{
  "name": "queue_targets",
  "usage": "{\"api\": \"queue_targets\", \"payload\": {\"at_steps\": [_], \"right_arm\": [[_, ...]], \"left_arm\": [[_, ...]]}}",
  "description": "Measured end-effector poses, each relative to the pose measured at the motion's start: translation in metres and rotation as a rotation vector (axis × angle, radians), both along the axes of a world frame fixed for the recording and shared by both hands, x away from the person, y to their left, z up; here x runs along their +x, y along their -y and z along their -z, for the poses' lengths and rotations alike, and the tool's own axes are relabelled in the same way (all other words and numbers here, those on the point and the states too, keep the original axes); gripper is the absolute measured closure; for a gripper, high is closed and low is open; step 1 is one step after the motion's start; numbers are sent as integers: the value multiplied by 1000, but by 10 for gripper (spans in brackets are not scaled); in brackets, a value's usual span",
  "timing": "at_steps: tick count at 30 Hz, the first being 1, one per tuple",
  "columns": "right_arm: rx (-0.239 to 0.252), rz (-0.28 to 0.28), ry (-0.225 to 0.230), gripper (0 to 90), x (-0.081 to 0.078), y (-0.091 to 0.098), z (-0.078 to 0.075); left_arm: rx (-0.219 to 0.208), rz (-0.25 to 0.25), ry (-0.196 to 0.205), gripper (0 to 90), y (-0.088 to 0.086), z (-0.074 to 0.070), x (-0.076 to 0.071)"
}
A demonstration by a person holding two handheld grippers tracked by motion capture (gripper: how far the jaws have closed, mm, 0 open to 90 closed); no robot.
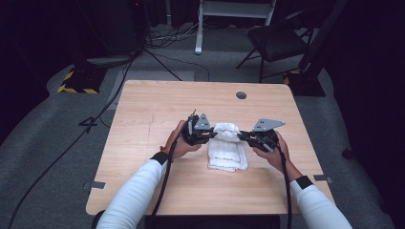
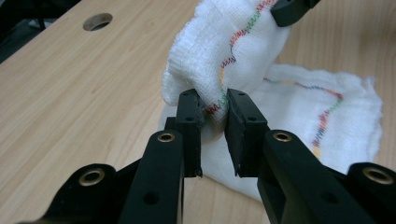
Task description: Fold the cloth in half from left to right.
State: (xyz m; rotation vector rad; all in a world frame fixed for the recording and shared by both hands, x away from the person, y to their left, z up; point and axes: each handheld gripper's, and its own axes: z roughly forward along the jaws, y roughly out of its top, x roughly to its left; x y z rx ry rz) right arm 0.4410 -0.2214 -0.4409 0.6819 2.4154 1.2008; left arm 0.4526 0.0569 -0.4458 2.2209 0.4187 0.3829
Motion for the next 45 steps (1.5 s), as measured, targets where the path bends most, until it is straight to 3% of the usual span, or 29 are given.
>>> {"api": "queue_targets", "payload": {"at_steps": [9, 14, 19, 21, 25, 30, 33, 38, 45], "right_arm": [[-36, -45, -23, 826, -15, 1, 9], [-54, -64, -33, 822, -22, 2, 16], [-76, -75, -40, 815, -30, 0, 21], [-85, -80, -40, 810, -32, 1, 23], [-96, -93, -48, 797, -36, 2, 27], [-100, -104, -65, 749, -42, 6, 30], [-98, -114, -67, 714, -47, 9, 29], [-92, -96, -55, 654, -54, 16, 25], [-48, -35, -24, 595, -51, 21, 14]], "left_arm": [[46, 9, -1, 774, -8, 7, -16], [51, 24, -26, 812, -10, 14, -21], [56, 47, -33, 759, -6, 16, -27], [42, 47, -50, 690, -5, 17, -28], [68, 55, -75, 534, 3, 22, -29], [95, 74, -89, 454, 10, 24, -33], [97, 94, -85, 485, 12, 24, -36], [118, 104, -51, 674, 12, 22, -43], [114, 122, -61, 807, 12, 23, -44]]}}
